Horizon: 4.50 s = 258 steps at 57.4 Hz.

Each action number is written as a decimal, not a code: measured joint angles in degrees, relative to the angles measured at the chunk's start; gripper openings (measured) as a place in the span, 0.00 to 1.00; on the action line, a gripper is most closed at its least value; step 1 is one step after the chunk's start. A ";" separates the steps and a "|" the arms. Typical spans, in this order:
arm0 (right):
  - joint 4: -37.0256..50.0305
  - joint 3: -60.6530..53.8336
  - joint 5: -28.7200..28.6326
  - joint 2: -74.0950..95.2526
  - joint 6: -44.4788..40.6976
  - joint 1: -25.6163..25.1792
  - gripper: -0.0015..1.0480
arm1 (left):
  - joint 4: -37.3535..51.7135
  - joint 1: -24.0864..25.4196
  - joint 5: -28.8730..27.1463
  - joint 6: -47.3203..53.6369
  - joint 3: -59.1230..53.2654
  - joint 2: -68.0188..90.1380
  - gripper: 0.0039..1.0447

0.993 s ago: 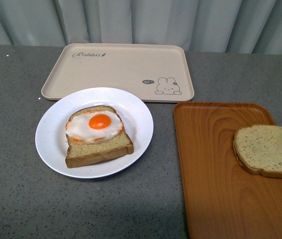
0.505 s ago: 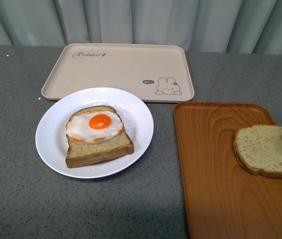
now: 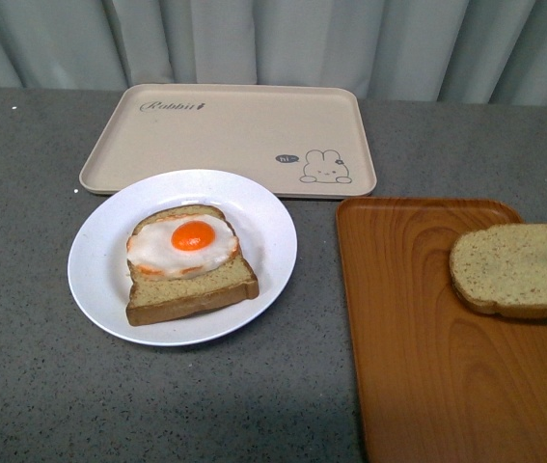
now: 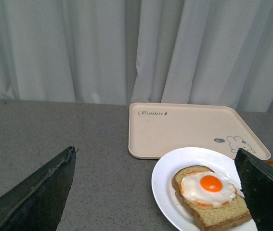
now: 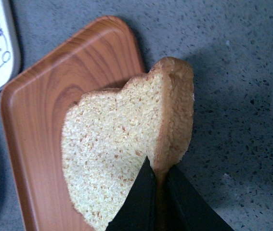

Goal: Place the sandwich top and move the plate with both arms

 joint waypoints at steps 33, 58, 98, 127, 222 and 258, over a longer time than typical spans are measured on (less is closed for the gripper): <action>13.18 4.61 -4.33 -4.87 22.12 31.06 0.03 | 0.00 0.00 0.00 0.00 0.00 0.00 0.94; 8.24 17.09 1.25 11.32 26.32 43.54 0.03 | 0.00 0.00 0.00 -0.02 0.00 0.00 0.94; 14.97 -7.26 23.19 -17.77 14.23 29.79 0.93 | 0.00 0.00 0.00 -0.02 0.00 0.00 0.94; 46.18 -38.62 34.84 -49.57 -10.75 20.61 0.57 | 0.00 0.00 0.02 0.00 0.00 0.00 0.94; -5.27 -46.58 30.16 -108.39 -12.26 16.00 0.01 | 0.00 0.00 0.00 0.00 0.00 -0.04 0.94; -6.91 -46.58 30.16 -111.75 -12.35 16.00 0.77 | 3.32 1.90 -2.97 -23.06 8.61 49.33 0.94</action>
